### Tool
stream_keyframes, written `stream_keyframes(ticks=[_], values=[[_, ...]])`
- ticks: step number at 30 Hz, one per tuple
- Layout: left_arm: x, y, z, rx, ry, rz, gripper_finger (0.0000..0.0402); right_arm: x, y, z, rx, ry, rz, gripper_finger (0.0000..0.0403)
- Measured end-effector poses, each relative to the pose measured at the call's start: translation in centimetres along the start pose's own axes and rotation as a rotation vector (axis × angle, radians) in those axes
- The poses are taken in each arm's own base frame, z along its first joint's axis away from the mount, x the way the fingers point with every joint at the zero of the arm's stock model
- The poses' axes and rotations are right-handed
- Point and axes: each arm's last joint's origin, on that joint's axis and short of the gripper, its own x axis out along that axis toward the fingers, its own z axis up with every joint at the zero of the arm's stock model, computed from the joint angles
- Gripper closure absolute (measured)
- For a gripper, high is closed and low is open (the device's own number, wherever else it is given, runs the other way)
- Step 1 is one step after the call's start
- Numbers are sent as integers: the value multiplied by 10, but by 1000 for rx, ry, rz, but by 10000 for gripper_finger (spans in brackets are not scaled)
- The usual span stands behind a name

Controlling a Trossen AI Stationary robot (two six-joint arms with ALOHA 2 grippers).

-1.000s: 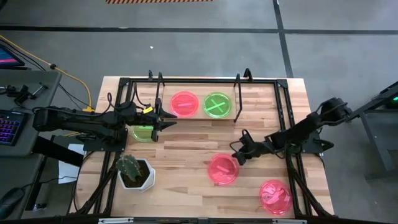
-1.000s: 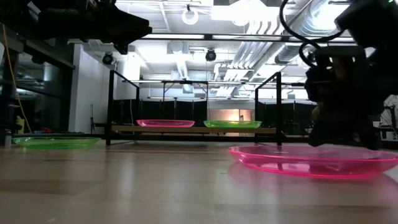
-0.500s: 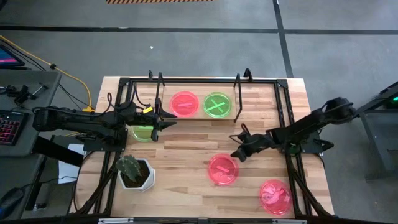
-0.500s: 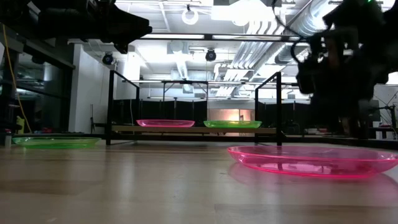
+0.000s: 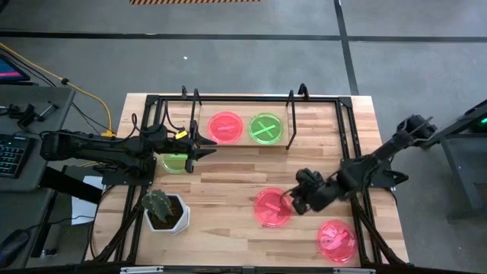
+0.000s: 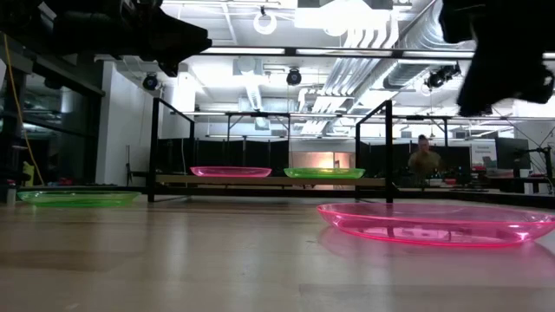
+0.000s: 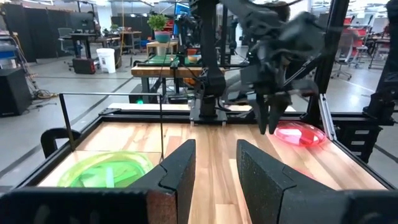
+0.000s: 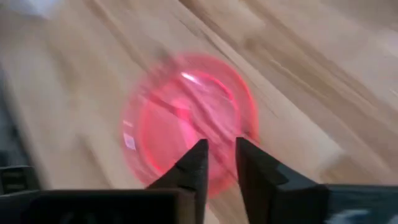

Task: Place and stack plates onto a shelf
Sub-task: Stack the top pink plate on top of the other pink plate on the shelf

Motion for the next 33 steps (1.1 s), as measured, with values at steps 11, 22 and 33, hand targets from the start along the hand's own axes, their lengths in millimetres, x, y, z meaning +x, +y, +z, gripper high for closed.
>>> stream_keyframes(ticks=[11,22,33], values=[[0,0,0,-22,0,0,296,45,3,-49,144,213,-213,222],[0,0,1,4,-8,0,296,59,-3,-52,374,107,-106,210],[0,0,1,5,-8,0,296,72,-20,-61,563,68,28,216]])
